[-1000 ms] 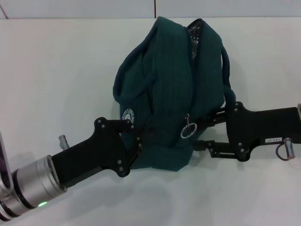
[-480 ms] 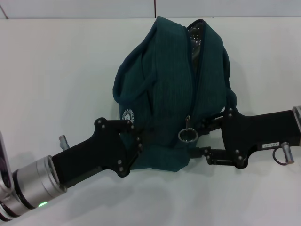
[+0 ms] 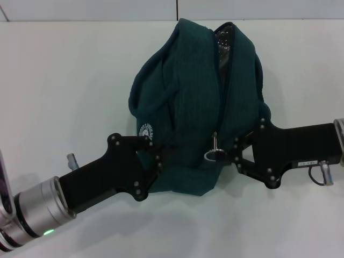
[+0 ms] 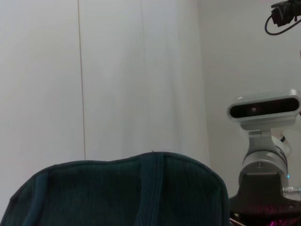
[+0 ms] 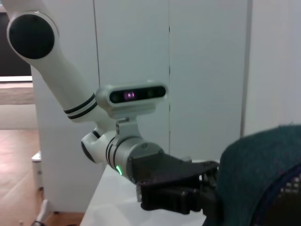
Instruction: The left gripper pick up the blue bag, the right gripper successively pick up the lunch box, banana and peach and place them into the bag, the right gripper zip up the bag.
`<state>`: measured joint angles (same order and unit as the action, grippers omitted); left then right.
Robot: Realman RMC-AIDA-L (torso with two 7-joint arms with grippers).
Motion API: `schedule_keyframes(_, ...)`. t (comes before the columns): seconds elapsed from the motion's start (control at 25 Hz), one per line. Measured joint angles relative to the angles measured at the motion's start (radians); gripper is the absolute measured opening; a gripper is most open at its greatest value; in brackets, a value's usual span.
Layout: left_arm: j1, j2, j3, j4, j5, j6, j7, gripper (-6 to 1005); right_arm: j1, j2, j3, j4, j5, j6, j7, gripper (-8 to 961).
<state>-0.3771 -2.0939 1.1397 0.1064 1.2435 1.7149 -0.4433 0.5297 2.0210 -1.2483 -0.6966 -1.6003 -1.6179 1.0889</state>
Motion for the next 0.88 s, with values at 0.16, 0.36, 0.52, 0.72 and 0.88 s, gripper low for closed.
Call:
schedule_keyframes(0.16,0.001,0.0,0.0,0.002,0.0,-0.001,0.0,75,-0.023,0.001,0.002,-0.002,0.064,0.001,-0.073,87)
schedule_keyframes(0.36,0.004,0.0,0.0,0.005,0.006,-0.001,0.002,76,-0.052,0.001,0.007,0.001,0.163,0.007,-0.174,15)
schedule_keyframes(0.52,0.003,0.001,0.007,0.004,0.012,-0.002,0.015,77,-0.08,0.002,0.002,0.01,0.277,0.042,-0.265,15)
schedule_keyframes(0.72,0.001,0.002,0.02,0.003,0.01,-0.007,0.028,78,-0.098,0.005,-0.001,0.048,0.409,0.051,-0.368,16)
schedule_keyframes(0.88,-0.002,0.003,0.023,0.005,0.015,-0.015,0.029,79,-0.097,0.005,-0.001,0.086,0.493,0.047,-0.445,16)
